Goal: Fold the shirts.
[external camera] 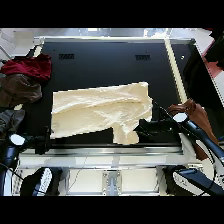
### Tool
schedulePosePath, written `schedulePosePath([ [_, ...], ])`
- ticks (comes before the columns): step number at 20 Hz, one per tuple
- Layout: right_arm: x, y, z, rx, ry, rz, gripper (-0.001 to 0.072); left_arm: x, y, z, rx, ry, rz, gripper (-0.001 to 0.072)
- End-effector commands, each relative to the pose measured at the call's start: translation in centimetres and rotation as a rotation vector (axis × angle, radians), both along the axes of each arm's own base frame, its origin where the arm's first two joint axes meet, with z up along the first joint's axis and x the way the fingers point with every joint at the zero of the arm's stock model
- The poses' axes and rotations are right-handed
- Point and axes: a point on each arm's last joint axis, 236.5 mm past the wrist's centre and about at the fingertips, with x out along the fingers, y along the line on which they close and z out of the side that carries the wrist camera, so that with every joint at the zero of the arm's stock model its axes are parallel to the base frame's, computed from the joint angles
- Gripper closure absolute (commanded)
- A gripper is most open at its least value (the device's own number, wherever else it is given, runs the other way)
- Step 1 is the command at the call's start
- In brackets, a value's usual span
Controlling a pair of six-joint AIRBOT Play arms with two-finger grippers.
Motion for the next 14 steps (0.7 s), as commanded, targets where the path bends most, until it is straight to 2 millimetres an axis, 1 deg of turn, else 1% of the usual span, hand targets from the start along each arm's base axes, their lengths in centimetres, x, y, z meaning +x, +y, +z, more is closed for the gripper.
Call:
schedulePosePath([
  [1,0.0,0.0,0.1,-0.002,-0.004,0.003,0.0696,1.6,0.3,0.4,-0.015,-0.079,0.062,0.0109],
  [2,0.0,0.0,0.1,-0.002,-0.003,0.003,0.0696,1.7,0.4,0.4,-0.013,-0.081,0.062,0.0131],
  [3,0.0,0.0,0.0,-0.002,-0.004,0.003,0.0696,1.8,0.5,0.4,-0.005,-0.086,0.051,0.0207],
  [4,0.0,0.0,0.0,-0.002,-0.004,0.002,0.0696,1.8,0.5,0.3,0.005,-0.088,0.031,0.0246],
  [10,0.1,0.0,0.0,-0.003,-0.006,-0.001,0.0696,1.6,-0.2,-0.7,-0.027,-0.053,-0.002,0.0252],
  [11,0.1,0.0,0.0,-0.003,-0.006,-0.001,0.0695,1.6,-0.2,-0.7,-0.027,-0.053,-0.002,0.0397],
  [12,0.1,0.0,0.0,-0.003,-0.007,-0.001,0.0696,1.7,-0.2,-0.6,-0.024,-0.059,-0.008,0.0620],
  [13,0.1,0.0,0.1,-0.002,-0.008,-0.001,0.0697,2.1,-0.4,-0.4,-0.019,-0.081,-0.039,0.0699],
  [14,0.2,0.0,0.3,-0.001,-0.016,-0.001,0.0697,2.7,-0.5,0.1,-0.004,-0.117,-0.079,0.0698],
])
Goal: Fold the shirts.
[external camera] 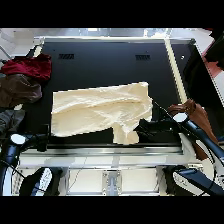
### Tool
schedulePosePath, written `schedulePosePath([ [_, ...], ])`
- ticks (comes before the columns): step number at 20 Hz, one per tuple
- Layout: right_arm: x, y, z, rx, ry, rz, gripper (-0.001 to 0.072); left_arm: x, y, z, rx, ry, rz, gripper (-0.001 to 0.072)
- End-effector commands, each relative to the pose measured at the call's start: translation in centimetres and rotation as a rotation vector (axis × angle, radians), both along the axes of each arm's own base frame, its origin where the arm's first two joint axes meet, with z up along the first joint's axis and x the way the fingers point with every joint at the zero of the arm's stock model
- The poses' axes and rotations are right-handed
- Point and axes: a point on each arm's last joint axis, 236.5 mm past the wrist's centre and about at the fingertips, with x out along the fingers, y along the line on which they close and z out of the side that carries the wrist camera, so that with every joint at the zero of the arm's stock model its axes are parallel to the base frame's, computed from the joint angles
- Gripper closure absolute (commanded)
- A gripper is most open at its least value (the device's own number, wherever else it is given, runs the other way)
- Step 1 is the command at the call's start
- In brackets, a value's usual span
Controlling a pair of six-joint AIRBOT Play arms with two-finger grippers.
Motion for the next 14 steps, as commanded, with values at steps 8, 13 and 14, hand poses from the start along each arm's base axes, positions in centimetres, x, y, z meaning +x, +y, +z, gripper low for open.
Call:
schedulePosePath([
  [8,-1.7,-1.0,7.0,-0.040,-0.244,0.043,0.0698,7.0,1.5,15.3,0.414,-0.458,-0.412,0.0699],
  [13,-0.9,-1.0,14.6,-0.014,-0.469,0.003,0.0699,6.6,-0.3,20.6,0.503,-0.503,-0.640,0.0700],
  [14,-0.4,-1.0,15.8,-0.013,-0.496,0.002,0.0699,6.8,-0.2,21.3,0.529,-0.513,-0.666,0.0700],
])
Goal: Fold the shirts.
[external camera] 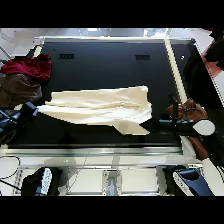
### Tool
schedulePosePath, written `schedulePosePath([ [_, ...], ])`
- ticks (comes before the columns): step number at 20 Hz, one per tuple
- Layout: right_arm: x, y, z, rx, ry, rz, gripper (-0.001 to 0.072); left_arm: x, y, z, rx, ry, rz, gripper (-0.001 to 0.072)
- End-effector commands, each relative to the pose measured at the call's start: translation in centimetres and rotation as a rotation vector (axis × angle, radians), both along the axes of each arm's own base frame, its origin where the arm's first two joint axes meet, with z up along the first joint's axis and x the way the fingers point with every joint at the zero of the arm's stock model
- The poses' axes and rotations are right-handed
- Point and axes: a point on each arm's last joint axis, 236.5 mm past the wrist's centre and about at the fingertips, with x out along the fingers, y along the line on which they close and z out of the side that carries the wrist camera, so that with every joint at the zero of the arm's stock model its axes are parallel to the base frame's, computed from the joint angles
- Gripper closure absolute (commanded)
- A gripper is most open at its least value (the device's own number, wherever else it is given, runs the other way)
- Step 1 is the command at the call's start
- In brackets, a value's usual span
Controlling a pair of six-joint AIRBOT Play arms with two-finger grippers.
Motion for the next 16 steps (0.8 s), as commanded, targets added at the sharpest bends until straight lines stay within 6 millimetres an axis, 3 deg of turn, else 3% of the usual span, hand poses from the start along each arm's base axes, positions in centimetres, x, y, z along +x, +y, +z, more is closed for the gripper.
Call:
schedulePosePath([
  [1,1.2,-0.3,4.4,-0.002,-0.121,-0.022,0.0699,0.2,-0.2,3.5,0.129,-0.043,-0.115,0.0701],
  [3,3.8,-1.6,5.0,-0.068,-0.175,-0.062,0.0700,0.9,2.6,4.6,0.248,-0.027,-0.084,0.0701],
  [4,5.5,-2.1,5.0,-0.093,-0.192,-0.086,0.0700,1.1,3.7,4.2,0.285,0.027,-0.091,0.0701],
  [7,9.8,-2.2,2.9,-0.145,-0.163,-0.066,0.0700,3.1,3.7,1.7,0.299,0.141,-0.211,0.0701],
  [9,12.8,-2.1,0.4,-0.169,-0.116,-0.054,0.0699,4.6,2.8,-0.9,0.299,0.210,-0.296,0.0701],
  [12,17.5,-2.0,-2.9,-0.190,-0.063,-0.062,0.0700,5.2,2.3,-6.2,0.364,0.380,-0.406,0.0701],
  [16,22.7,-1.9,-6.0,-0.203,-0.038,-0.084,0.0700,6.4,5.2,-10.5,0.462,0.555,-0.381,0.0701],
])
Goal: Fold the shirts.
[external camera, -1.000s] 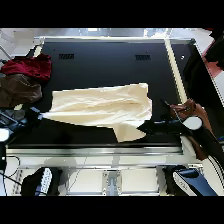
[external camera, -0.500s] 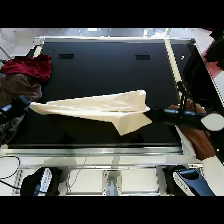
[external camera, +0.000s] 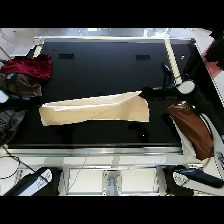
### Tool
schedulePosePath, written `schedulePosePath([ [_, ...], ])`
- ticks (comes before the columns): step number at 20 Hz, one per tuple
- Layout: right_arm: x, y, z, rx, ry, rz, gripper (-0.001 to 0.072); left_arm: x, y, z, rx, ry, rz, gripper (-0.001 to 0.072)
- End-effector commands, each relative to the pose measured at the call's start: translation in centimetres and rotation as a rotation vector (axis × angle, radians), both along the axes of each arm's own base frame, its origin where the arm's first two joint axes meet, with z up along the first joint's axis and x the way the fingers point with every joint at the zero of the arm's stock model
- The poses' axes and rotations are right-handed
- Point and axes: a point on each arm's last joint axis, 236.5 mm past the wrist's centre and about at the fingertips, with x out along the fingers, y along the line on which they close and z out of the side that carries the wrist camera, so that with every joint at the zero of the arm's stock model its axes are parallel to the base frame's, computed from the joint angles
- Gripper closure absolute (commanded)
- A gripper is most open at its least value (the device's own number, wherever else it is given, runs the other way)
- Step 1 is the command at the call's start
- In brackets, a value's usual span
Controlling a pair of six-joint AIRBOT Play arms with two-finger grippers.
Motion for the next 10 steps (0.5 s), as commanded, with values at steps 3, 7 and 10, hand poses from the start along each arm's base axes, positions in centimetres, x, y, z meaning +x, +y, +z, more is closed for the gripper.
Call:
schedulePosePath([
  [3,5.0,0.1,-5.5,-0.025,0.061,-0.012,0.0700,2.2,3.1,-4.8,0.135,0.152,-0.006,0.0700],
  [7,4.3,-0.7,-9.8,-0.083,0.146,0.005,0.0700,3.1,1.9,-7.5,0.128,0.211,-0.050,0.0700],
  [10,4.3,-1.0,-10.6,-0.100,0.158,0.009,0.0700,3.3,1.2,-9.3,0.122,0.242,-0.071,0.0699],
])
